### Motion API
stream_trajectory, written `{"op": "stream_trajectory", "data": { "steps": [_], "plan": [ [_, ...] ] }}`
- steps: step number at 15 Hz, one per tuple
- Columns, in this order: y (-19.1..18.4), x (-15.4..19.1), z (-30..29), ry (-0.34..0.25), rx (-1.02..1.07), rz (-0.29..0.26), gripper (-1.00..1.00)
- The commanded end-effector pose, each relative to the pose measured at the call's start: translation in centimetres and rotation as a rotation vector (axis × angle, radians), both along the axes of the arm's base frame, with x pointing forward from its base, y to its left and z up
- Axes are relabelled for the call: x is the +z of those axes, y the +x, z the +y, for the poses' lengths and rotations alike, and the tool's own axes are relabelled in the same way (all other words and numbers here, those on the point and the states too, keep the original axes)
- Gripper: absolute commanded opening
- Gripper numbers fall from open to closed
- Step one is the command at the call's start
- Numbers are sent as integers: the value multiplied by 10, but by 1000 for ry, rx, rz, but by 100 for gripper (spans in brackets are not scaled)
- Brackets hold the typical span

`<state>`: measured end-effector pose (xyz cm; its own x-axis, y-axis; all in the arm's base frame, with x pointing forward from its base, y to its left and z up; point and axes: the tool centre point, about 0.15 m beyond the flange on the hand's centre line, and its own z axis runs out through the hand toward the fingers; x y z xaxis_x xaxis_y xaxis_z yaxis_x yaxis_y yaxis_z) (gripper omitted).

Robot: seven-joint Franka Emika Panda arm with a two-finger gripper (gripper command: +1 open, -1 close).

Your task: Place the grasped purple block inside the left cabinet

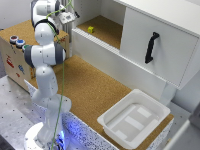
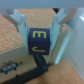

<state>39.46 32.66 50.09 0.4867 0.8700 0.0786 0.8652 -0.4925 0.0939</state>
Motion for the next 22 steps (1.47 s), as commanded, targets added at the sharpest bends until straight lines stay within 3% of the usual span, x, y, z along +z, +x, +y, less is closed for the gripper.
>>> {"op": "stream_trajectory", "data": {
  "steps": [1, 7, 11, 17, 22],
  "plan": [
    [-23, -36, -107, 52, -357, -100, -100],
    [1, -50, -180, 76, -654, -137, -100],
    [56, -48, -191, 143, -790, -203, -100],
    [160, -13, -168, 249, -910, -344, -100],
    [217, -19, -157, 281, -1019, -380, -100]
  ]
}}
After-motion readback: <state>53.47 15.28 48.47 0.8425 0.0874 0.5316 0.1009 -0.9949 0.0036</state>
